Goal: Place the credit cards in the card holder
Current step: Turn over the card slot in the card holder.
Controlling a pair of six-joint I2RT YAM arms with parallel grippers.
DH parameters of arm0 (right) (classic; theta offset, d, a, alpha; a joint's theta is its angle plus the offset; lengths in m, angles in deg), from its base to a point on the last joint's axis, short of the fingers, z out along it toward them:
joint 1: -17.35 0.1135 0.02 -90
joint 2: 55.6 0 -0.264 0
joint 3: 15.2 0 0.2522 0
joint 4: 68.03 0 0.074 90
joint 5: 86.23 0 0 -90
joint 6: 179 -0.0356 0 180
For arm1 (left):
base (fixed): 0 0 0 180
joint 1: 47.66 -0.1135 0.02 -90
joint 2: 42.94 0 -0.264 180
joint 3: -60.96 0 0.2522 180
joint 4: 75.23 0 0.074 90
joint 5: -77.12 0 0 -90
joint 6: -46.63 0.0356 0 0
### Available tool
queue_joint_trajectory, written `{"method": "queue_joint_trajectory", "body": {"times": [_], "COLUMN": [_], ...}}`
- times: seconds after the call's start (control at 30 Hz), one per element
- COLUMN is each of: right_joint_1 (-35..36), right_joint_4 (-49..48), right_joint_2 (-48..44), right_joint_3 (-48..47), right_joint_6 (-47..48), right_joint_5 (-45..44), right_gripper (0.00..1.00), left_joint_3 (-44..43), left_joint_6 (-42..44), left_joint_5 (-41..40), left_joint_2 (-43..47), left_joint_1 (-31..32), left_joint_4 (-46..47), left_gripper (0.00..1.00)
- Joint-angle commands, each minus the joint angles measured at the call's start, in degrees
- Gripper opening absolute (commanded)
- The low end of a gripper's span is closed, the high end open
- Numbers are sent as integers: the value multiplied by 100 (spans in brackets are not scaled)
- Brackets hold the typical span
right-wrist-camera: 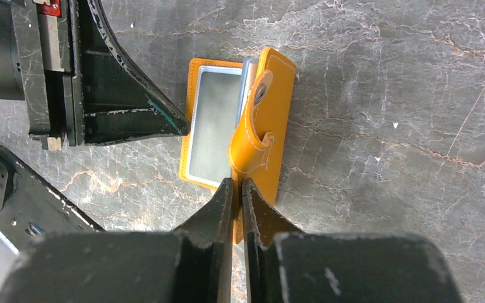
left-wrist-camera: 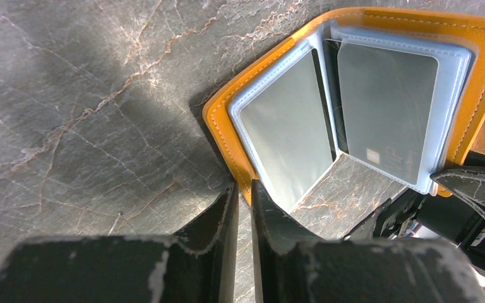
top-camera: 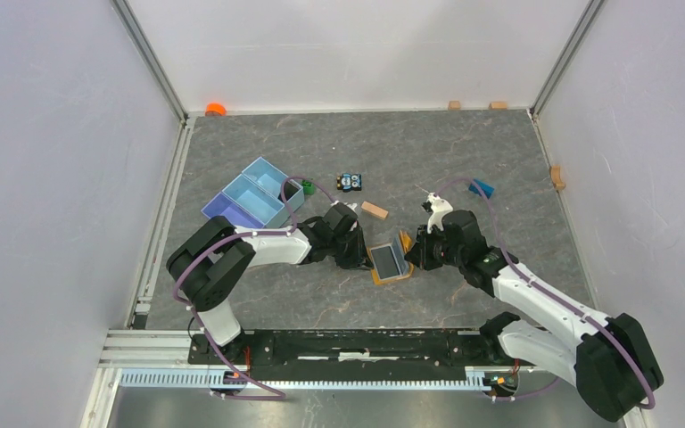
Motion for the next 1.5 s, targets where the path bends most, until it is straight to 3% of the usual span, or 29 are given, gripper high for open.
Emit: {"method": "queue_joint_trajectory", "body": {"times": [0.0, 0.53, 0.83, 1.07, 1.3, 1.47], "right_joint_1": [37, 46, 196, 202, 202, 199], "right_joint_4": [-68, -231, -56, -149, -410, -387], "right_joint_2": [92, 238, 416, 72, -157, -54], "right_joint_3": [32, 195, 180, 81, 90, 157], "right_joint_6": [89, 109, 164, 60, -62, 22], "right_joint_5": [-148, -152, -434, -346, 26, -164], "right_gripper": [12, 0, 0, 0, 0, 0], "left_joint_3": [9, -35, -81, -75, -113, -77], "left_joint_6": [145, 153, 171, 210, 276, 302], "left_joint_5": [-203, -179, -187, -253, -332, -379], "left_joint_2": [-201, -271, -258, -356, -499, -486], "left_joint_1": [24, 24, 24, 11, -28, -46], "left_joint_4": [-226, -235, -256, -314, -392, -406], "left_gripper": [20, 19, 18, 2, 2, 2]}}
